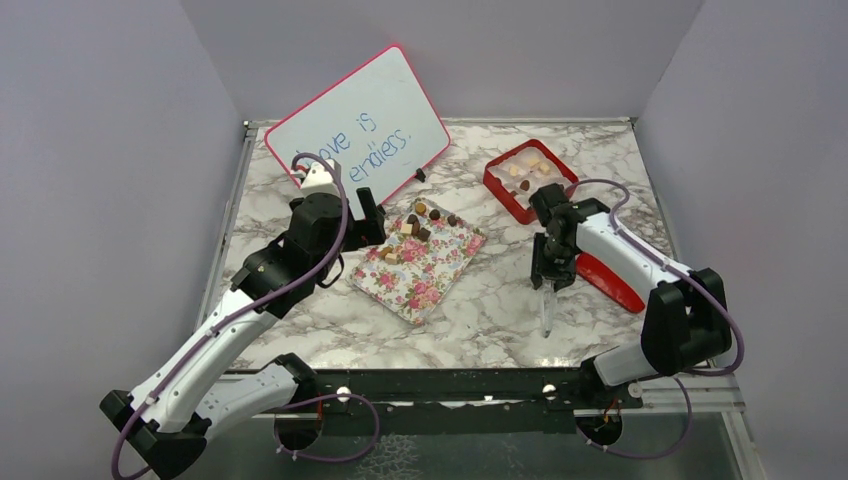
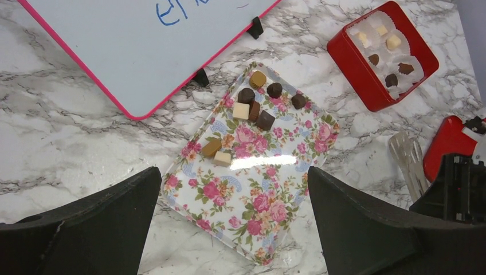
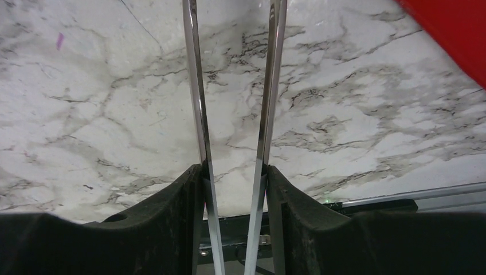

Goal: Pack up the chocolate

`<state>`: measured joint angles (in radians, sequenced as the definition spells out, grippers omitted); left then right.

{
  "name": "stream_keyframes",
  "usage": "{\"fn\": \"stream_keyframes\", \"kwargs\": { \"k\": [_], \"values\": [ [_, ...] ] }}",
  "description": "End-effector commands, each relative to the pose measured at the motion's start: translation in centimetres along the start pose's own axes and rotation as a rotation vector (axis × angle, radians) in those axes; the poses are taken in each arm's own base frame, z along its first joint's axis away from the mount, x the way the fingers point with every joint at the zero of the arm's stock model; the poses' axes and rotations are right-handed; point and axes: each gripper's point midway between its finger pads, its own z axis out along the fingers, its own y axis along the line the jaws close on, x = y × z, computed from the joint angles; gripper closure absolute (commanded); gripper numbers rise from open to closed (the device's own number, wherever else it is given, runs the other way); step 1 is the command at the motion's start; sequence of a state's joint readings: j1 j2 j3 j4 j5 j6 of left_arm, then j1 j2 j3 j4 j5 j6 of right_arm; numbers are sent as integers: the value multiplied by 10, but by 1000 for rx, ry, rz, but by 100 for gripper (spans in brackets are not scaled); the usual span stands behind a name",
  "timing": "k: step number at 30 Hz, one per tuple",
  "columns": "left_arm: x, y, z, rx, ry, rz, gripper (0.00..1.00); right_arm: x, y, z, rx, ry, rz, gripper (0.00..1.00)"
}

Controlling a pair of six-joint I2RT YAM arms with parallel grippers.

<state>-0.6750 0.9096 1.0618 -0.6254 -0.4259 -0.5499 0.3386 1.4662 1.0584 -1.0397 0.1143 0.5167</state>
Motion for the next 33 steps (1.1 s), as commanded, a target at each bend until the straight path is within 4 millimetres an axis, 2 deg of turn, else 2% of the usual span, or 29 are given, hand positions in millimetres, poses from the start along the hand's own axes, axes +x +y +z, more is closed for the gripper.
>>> {"fn": "stream_keyframes", "kwargs": {
  "k": [1,8,17,21,27,33],
  "values": [
    [-6,-6,1,21,-14,-12,1,7,14,7,-51,-27,22,55],
    [-4,-8,5,23,-3,-7,1,23,26,24,-80,17,36,53],
    [-7,-8,5,20,-10,9,1,26,25,34,-61,24,48,48],
    [-5,-8,5,23,-7,4,1,18,24,27,-47,7,49,40],
    [-6,-5,3,14,-16,4,1,-1,25,3,-45,-57,56,27],
    [-4,-5,4,19,-10,9,1,-35,16,-17,27,-166,56,29]
  ]
}}
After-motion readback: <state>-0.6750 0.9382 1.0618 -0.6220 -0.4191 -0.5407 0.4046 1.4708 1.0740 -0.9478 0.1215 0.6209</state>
